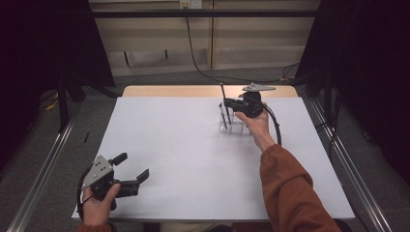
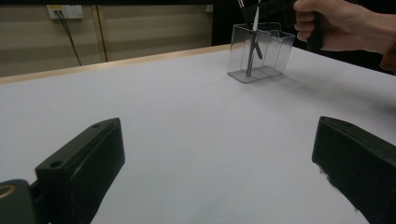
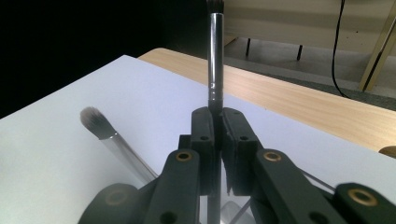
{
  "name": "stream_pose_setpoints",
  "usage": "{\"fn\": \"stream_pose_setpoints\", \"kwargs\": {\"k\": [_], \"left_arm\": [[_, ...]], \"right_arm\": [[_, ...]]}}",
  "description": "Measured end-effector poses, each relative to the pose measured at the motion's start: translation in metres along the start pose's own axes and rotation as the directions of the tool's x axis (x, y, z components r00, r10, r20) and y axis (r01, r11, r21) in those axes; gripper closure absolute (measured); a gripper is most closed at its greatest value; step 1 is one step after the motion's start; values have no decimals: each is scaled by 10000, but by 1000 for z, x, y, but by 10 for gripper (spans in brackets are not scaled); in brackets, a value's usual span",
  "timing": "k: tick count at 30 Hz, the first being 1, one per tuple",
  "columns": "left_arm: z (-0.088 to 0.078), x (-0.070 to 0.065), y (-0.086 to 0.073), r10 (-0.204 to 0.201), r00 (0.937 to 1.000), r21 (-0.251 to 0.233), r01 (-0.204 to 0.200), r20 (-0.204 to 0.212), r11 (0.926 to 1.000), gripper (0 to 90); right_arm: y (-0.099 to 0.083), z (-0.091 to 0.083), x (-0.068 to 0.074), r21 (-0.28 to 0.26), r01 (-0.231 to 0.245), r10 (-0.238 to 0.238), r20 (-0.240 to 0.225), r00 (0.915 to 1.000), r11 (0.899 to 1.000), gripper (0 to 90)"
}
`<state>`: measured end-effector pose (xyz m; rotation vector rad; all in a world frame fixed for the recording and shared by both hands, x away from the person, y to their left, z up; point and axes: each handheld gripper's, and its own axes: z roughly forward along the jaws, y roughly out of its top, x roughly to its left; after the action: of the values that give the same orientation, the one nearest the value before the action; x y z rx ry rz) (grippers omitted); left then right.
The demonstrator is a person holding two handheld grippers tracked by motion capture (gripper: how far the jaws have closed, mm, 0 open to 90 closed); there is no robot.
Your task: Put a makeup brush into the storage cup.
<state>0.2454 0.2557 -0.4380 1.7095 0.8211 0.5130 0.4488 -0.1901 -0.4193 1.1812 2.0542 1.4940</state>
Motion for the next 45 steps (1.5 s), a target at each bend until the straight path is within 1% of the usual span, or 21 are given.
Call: {"fn": "stream_pose_setpoints", "kwargs": {"k": [5,7,9,16,19,21,22,24,26,29,31,33,35,36,41,45], "left_arm": [[0,1,0,8,10000,4,-8,-14,10000,25],[1,1,0,4,10000,14,-4,9,10000,25],[1,1,0,10,10000,19,-10,-4,10000,25],[1,1,0,-6,10000,36,6,-22,10000,25],[2,1,0,-12,10000,33,12,-12,10000,25],[3,0,0,-18,10000,61,18,-23,10000,25],[3,0,0,-17,10000,61,17,-4,10000,25],[3,2,0,-64,10000,31,64,-33,10000,25],[3,4,0,-117,9999,15,117,-83,9999,25],[4,3,0,-109,9999,38,110,-43,9999,25],[5,2,1,-95,10000,40,95,17,9999,25],[6,1,1,-113,9999,57,112,56,9999,25],[6,1,1,-104,9999,51,103,93,9999,25],[6,1,1,-93,9999,51,93,116,9999,25],[3,1,0,-137,9999,79,137,52,9999,25],[1,1,-1,-160,9999,28,160,-3,9999,25]], "right_arm": [[-1,-2,-1,-109,-82,82,72,9999,9999,750],[-1,-3,-2,-116,-72,74,137,9999,9999,700],[0,-4,-3,-158,-101,104,173,9998,9998,688],[-1,-8,-4,-205,-79,81,134,9999,9998,564],[-1,-9,-3,-147,-53,55,87,9999,9999,468],[-1,-10,-3,-92,-28,29,36,10000,10000,428],[-1,-11,-3,-78,-37,38,52,10000,10000,393],[-1,-12,-4,46,-136,136,126,9998,9999,320],[-1,-14,-5,70,-233,233,100,9997,9997,270],[-1,-17,-7,47,-229,229,167,9996,9997,212],[-1,-19,-7,0,-275,274,272,9993,9996,132],[0,-22,-6,-57,-277,279,312,9991,9996,96],[0,-24,-6,1,-317,317,414,9986,9995,45],[0,-25,-5,42,-228,226,461,9987,9997,27],[1,-31,-2,11,-300,299,518,9982,9996,19],[-2,-38,4,-185,-224,235,579,9980,9996,14]]}}
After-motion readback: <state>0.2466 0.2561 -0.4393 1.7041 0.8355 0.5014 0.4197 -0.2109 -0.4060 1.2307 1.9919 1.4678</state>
